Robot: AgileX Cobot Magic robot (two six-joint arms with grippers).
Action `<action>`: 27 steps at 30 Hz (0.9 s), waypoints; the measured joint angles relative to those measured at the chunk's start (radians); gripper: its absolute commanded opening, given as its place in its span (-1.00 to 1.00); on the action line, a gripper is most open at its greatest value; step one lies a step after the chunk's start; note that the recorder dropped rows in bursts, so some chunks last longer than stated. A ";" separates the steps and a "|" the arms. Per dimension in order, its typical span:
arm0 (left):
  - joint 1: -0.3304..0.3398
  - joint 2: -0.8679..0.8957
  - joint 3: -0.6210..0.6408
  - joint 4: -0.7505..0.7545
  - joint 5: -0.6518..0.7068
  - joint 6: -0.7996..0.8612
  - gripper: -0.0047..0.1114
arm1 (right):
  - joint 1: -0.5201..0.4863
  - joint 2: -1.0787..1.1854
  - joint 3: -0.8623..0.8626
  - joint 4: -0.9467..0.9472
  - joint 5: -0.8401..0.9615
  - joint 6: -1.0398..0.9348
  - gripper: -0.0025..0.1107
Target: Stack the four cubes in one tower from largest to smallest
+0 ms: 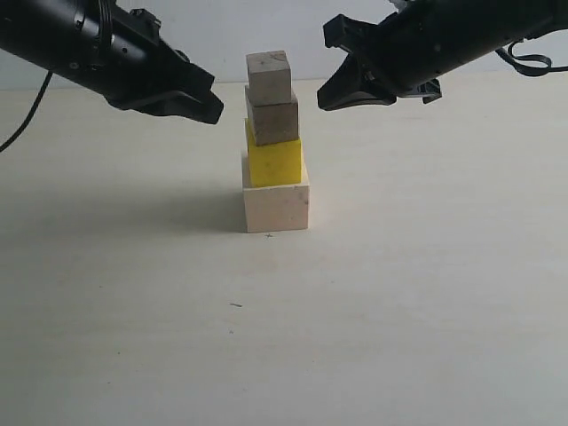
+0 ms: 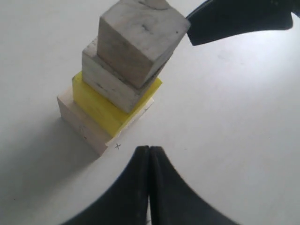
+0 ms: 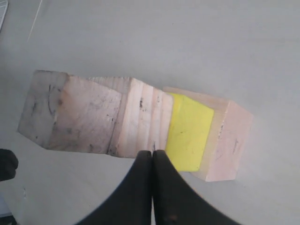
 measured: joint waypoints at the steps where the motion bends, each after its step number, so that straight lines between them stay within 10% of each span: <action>1: 0.000 0.001 0.000 -0.003 -0.009 0.005 -0.92 | 0.000 0.000 0.000 0.004 0.000 -0.002 -0.96; 27: 0.000 0.004 0.000 -0.065 -0.068 0.096 -0.92 | 0.035 0.055 0.000 0.053 0.000 -0.030 -0.96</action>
